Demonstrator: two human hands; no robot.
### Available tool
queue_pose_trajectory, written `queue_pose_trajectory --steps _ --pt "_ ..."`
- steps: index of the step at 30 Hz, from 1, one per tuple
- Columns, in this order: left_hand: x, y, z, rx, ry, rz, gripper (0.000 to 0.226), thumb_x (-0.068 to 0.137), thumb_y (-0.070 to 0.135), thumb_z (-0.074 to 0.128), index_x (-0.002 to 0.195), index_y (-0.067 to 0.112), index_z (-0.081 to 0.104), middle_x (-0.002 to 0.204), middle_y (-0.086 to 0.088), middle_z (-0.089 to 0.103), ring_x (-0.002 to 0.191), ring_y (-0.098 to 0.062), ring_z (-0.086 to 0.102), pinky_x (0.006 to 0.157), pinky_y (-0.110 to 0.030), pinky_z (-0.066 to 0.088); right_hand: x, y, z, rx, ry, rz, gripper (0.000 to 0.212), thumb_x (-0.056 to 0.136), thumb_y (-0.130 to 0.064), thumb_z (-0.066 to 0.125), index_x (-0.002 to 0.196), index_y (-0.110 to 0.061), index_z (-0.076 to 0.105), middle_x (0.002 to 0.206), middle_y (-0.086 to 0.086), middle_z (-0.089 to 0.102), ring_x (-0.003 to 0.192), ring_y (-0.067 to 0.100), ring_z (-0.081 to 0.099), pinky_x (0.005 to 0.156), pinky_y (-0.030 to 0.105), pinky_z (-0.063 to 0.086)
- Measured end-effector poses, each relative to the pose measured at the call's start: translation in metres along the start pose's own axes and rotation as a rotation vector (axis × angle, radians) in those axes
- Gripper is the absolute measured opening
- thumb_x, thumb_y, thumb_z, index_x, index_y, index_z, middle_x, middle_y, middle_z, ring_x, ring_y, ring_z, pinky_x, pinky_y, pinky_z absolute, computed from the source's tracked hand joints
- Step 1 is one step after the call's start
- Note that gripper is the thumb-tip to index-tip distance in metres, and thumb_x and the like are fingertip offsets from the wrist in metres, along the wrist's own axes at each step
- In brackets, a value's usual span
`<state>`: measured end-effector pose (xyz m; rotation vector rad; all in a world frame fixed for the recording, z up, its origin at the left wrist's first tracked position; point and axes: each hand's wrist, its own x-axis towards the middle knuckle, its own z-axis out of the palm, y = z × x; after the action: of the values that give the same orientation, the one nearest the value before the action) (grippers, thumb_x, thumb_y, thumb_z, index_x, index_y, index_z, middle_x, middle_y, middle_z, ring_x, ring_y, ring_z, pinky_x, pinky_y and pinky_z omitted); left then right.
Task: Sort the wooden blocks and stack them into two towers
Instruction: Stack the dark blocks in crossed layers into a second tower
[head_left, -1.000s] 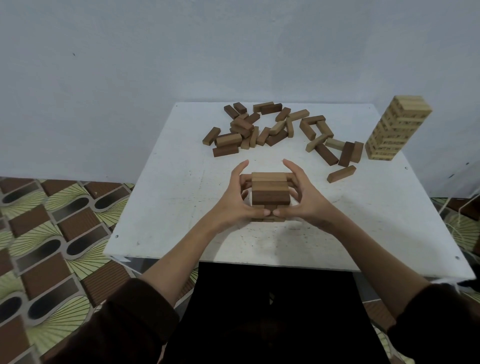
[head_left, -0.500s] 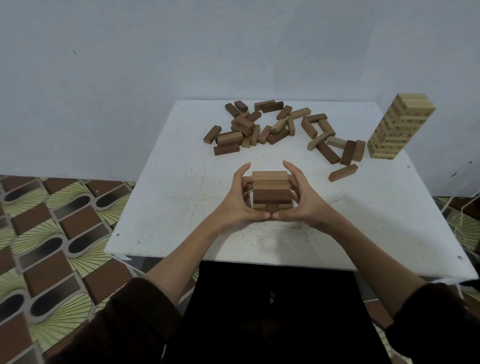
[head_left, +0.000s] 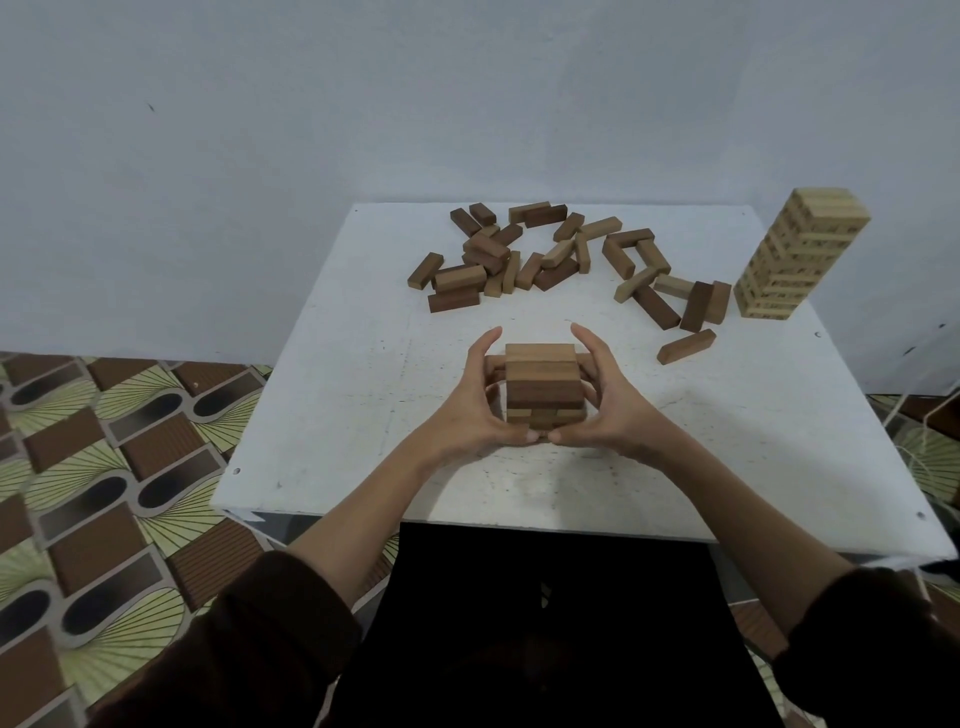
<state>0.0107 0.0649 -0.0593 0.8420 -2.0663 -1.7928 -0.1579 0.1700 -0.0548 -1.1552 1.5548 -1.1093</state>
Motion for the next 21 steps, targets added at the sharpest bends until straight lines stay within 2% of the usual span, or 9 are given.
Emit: queue_pose_trajectory --steps 2,4,7,11,15,21 --pt "0.001 -0.001 -0.001 0.045 -0.022 -0.006 0.121 0.062 0.001 0.084 0.146 0.036 0.004 0.131 0.003 0.04 0.126 -0.018 0.044 0.101 -0.036 0.047 0.0 0.001 -0.001 -0.051 -0.009 0.008 0.117 0.066 -0.002 0.082 0.145 -0.035 0.004 0.139 0.0 0.034 0.122 0.013 0.037 0.073 0.001 0.044" --pt "0.001 -0.001 0.0 0.075 -0.036 -0.011 0.121 0.064 -0.002 0.083 0.147 0.036 0.002 0.127 0.006 0.04 0.123 -0.015 0.045 0.096 -0.027 0.049 0.001 0.002 -0.001 -0.108 -0.012 0.014 0.118 0.065 -0.007 0.084 0.146 -0.034 0.002 0.135 -0.004 0.036 0.12 0.011 0.038 0.074 -0.001 0.042" --pt "0.001 -0.002 0.002 0.1 -0.037 -0.001 0.121 0.065 -0.005 0.081 0.147 0.035 0.0 0.123 0.009 0.039 0.118 -0.011 0.047 0.09 -0.02 0.051 0.002 0.005 0.002 -0.153 -0.005 0.016 0.118 0.065 -0.006 0.084 0.144 -0.035 0.001 0.134 -0.003 0.037 0.119 0.011 0.04 0.075 -0.001 0.041" --pt "0.001 -0.003 0.003 0.102 -0.026 0.004 0.12 0.066 -0.007 0.079 0.146 0.035 0.0 0.12 0.012 0.04 0.117 -0.012 0.048 0.087 -0.023 0.053 0.003 0.007 0.005 -0.154 0.016 0.019 0.117 0.065 -0.001 0.083 0.142 -0.036 0.002 0.137 0.001 0.036 0.121 0.013 0.04 0.074 -0.001 0.043" --pt "0.001 -0.002 0.005 0.102 -0.026 -0.002 0.121 0.066 -0.006 0.079 0.146 0.036 0.0 0.12 0.011 0.039 0.12 -0.017 0.047 0.092 -0.034 0.053 0.003 0.009 0.006 -0.16 0.034 0.015 0.117 0.065 0.0 0.082 0.145 -0.033 0.002 0.135 0.001 0.037 0.119 0.013 0.042 0.074 -0.001 0.043" --pt "0.0 -0.002 0.004 0.11 -0.021 -0.004 0.121 0.065 -0.006 0.079 0.146 0.035 -0.001 0.12 0.012 0.04 0.118 -0.016 0.048 0.088 -0.031 0.054 0.003 0.01 0.01 -0.168 0.061 0.001 0.117 0.065 0.002 0.081 0.147 -0.025 0.002 0.128 0.0 0.038 0.11 0.01 0.046 0.073 0.002 0.044"
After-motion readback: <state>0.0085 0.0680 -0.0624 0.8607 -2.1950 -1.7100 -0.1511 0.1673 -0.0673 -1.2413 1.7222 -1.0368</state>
